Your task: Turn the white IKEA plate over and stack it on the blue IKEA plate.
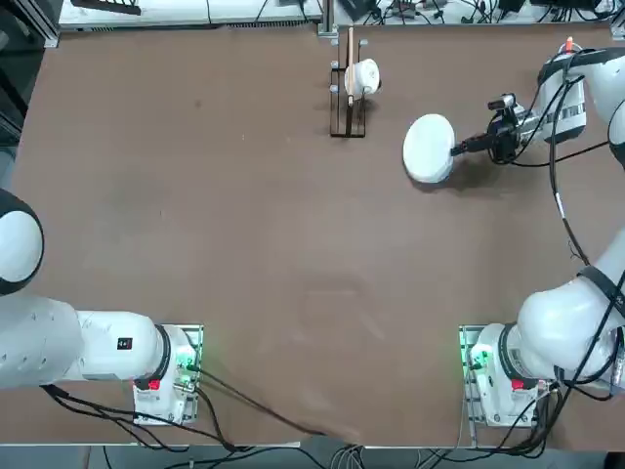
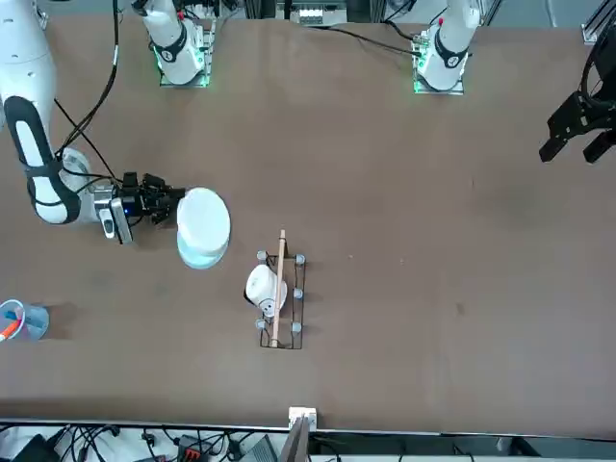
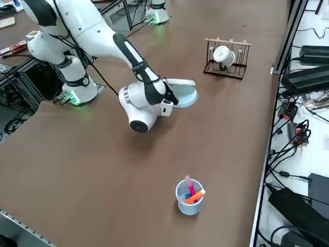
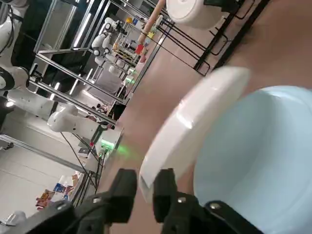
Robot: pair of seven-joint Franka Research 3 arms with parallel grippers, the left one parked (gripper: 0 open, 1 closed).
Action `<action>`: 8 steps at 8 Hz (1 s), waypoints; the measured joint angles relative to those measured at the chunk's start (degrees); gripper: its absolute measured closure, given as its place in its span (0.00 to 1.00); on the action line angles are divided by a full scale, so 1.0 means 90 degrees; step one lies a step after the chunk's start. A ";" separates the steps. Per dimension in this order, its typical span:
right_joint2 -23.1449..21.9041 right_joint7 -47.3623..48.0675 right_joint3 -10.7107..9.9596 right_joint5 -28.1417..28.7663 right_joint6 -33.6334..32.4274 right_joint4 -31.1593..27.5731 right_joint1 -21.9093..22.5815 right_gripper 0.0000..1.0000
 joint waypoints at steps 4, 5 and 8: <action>0.0100 -0.0004 -0.0154 -0.0340 0.0131 0.0336 0.0003 0.00; 0.0099 -0.0004 -0.0237 -0.0520 0.0145 0.0469 0.0001 0.00; 0.0090 -0.0006 -0.0535 -0.1107 0.0171 0.0824 0.0001 0.00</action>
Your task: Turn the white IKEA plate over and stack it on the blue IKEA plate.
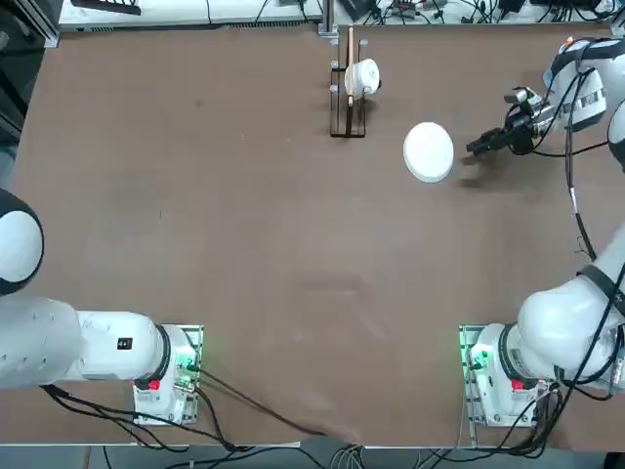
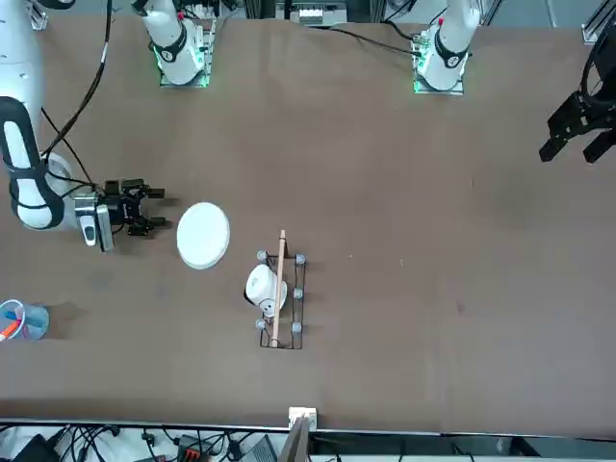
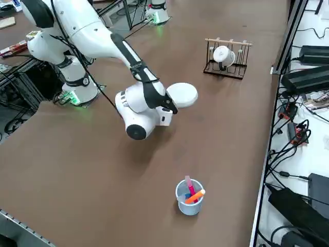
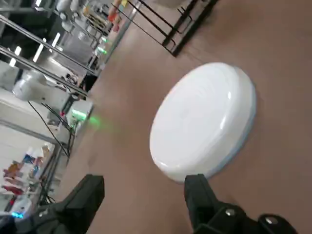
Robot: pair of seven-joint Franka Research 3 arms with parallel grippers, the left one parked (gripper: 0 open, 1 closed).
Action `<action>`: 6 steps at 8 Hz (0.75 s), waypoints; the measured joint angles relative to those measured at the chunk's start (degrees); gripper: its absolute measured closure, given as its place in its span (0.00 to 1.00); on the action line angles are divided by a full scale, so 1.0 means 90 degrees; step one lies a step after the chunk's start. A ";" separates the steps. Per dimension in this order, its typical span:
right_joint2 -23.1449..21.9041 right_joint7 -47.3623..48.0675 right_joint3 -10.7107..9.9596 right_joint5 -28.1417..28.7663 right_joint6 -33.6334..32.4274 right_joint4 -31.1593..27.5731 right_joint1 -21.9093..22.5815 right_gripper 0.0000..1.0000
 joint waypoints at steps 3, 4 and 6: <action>-0.0427 0.0829 -0.0206 -0.1455 0.0029 0.1003 0.0008 0.00; -0.0714 0.1606 -0.0199 -0.1964 0.0019 0.1394 0.0079 0.00; -0.1331 0.3601 -0.0192 -0.2926 0.0006 0.1871 0.0510 0.00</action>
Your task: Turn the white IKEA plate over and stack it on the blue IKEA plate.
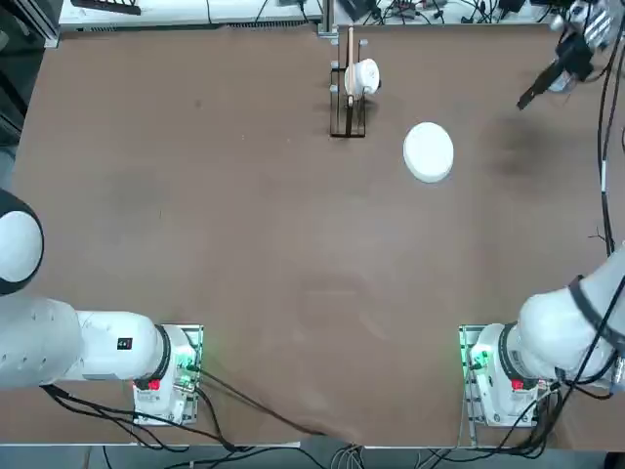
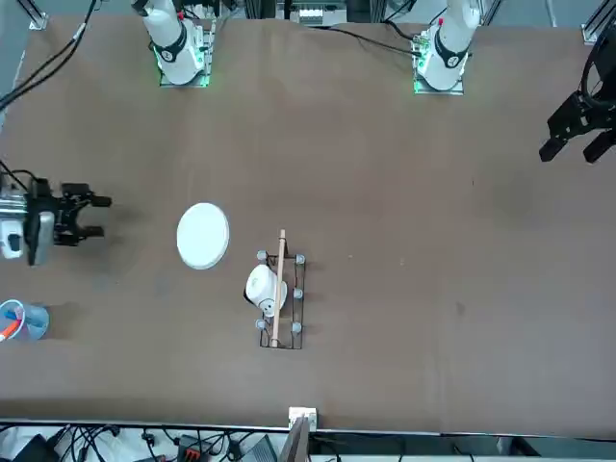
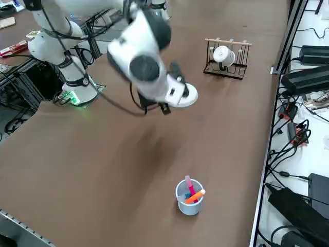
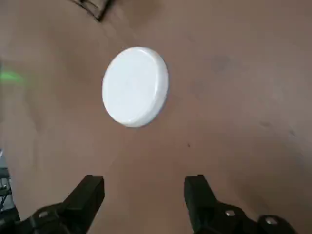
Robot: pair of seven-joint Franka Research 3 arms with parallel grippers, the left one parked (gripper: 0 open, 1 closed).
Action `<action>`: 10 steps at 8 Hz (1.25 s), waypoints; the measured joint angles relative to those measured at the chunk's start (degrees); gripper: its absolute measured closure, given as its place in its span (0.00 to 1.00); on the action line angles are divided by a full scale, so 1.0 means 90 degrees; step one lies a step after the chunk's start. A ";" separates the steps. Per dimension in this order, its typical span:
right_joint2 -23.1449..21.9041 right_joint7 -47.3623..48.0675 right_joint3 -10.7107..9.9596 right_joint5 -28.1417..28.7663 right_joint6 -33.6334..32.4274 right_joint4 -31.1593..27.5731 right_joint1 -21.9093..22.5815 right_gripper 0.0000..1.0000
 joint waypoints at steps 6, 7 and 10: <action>-0.1680 0.5729 0.0027 -0.2009 0.0028 0.0106 0.1524 0.00; -0.1891 0.6191 0.0042 -0.2279 -0.0046 0.0105 0.1651 0.00; -0.2193 0.6523 0.0055 -0.2571 -0.1075 0.0684 0.1805 0.00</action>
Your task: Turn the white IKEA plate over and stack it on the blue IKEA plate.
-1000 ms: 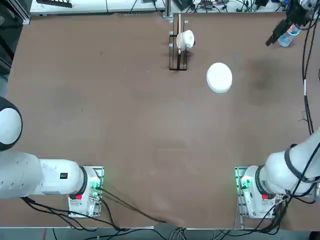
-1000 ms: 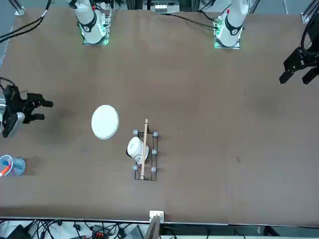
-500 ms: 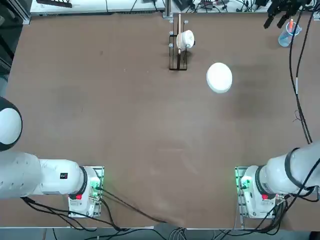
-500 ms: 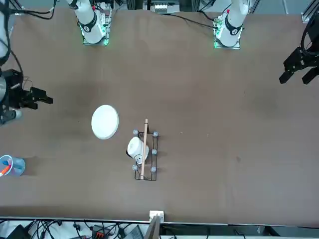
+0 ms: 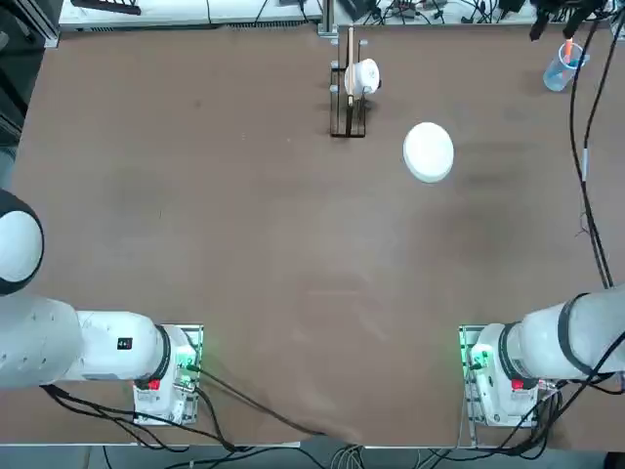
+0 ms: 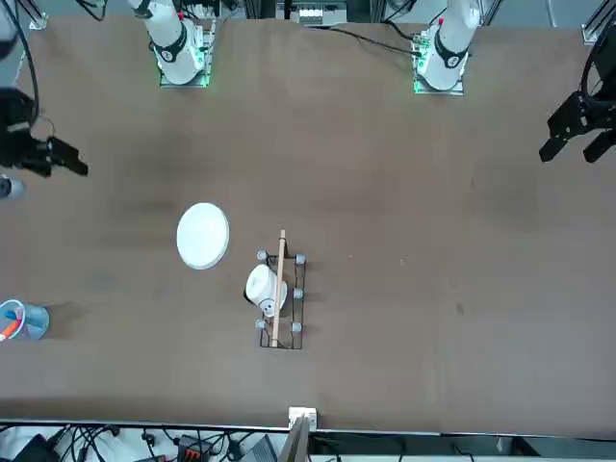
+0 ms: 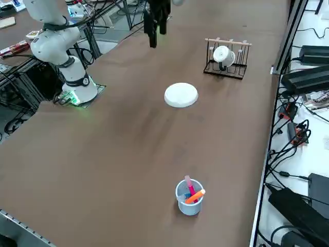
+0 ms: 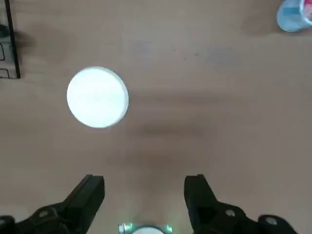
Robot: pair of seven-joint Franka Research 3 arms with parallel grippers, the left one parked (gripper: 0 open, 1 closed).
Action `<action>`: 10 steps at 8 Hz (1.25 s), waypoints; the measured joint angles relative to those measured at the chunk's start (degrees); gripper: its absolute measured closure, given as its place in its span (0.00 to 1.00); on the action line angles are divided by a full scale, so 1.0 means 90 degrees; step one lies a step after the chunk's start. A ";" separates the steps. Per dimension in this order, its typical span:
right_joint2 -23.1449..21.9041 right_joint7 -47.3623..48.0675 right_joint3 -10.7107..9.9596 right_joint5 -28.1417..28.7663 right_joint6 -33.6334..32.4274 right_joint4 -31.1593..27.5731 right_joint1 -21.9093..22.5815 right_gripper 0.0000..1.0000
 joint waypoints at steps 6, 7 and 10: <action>0.0073 0.0019 -0.0069 -0.0263 -0.0373 0.0500 0.0175 0.00; 0.0075 0.0019 -0.0072 -0.0263 -0.0373 0.0526 0.0175 0.00; 0.0086 0.0019 -0.0072 -0.0263 -0.0373 0.0547 0.0178 0.00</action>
